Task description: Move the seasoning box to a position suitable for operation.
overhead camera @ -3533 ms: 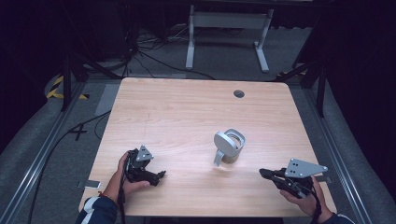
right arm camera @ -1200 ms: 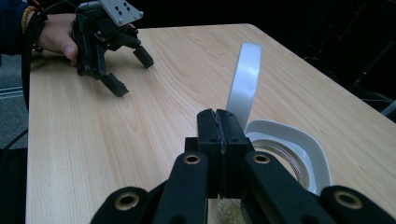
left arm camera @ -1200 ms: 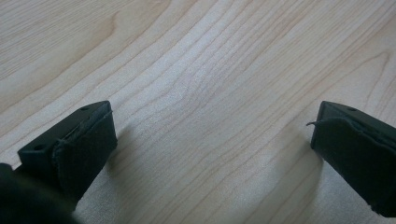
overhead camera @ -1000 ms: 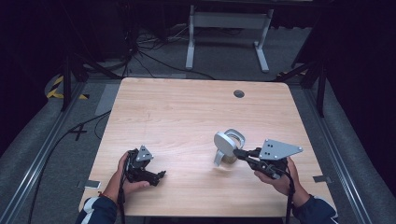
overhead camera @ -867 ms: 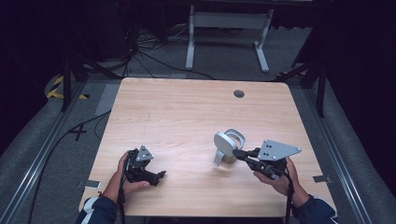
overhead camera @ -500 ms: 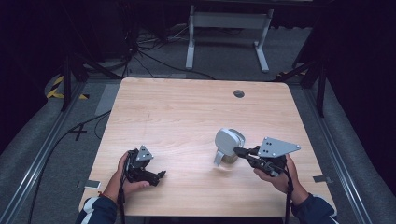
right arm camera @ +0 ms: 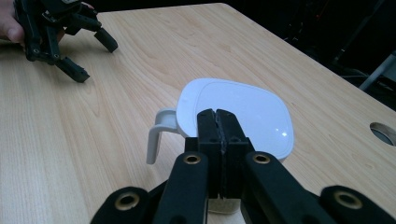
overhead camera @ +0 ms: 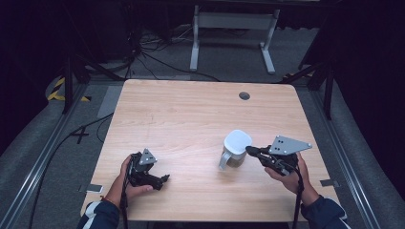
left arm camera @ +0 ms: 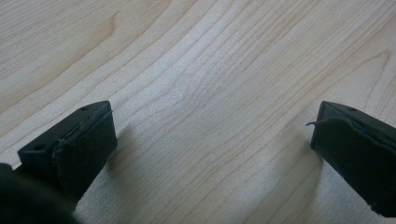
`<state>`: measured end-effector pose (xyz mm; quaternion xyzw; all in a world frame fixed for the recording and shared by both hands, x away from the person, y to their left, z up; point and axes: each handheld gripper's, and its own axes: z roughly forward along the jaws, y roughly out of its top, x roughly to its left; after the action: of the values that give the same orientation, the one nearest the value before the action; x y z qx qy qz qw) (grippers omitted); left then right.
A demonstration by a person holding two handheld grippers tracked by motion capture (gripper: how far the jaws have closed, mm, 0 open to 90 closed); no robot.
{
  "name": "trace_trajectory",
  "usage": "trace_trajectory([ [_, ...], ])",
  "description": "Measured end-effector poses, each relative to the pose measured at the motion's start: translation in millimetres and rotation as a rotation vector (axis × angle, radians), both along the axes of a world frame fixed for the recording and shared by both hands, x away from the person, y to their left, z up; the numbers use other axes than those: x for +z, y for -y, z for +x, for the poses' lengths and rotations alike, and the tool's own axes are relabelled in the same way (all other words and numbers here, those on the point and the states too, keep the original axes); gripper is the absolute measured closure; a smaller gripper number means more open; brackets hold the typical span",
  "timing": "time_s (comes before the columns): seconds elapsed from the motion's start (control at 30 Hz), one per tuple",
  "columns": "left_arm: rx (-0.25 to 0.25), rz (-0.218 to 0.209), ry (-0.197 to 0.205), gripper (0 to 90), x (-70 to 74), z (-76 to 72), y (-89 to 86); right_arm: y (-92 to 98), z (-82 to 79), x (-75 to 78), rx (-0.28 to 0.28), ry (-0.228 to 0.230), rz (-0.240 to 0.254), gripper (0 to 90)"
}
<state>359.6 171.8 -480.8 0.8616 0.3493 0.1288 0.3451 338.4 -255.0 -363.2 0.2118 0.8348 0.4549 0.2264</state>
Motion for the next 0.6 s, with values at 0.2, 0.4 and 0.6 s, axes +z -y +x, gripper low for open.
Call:
trace_trajectory([
  [0.2,0.000,0.000,0.000,0.4,0.0,0.0,0.0,3.9,-0.1,0.9,-0.010,0.003,-0.008,89.9],
  [0.4,-0.003,0.002,-0.005,0.4,0.4,0.1,-0.3,9.1,-0.8,2.7,-0.019,0.013,-0.018,89.9],
  [0.6,-0.004,0.002,-0.004,0.4,0.4,0.2,-0.3,15.3,-4.1,7.2,-0.025,0.015,-0.032,89.9],
])
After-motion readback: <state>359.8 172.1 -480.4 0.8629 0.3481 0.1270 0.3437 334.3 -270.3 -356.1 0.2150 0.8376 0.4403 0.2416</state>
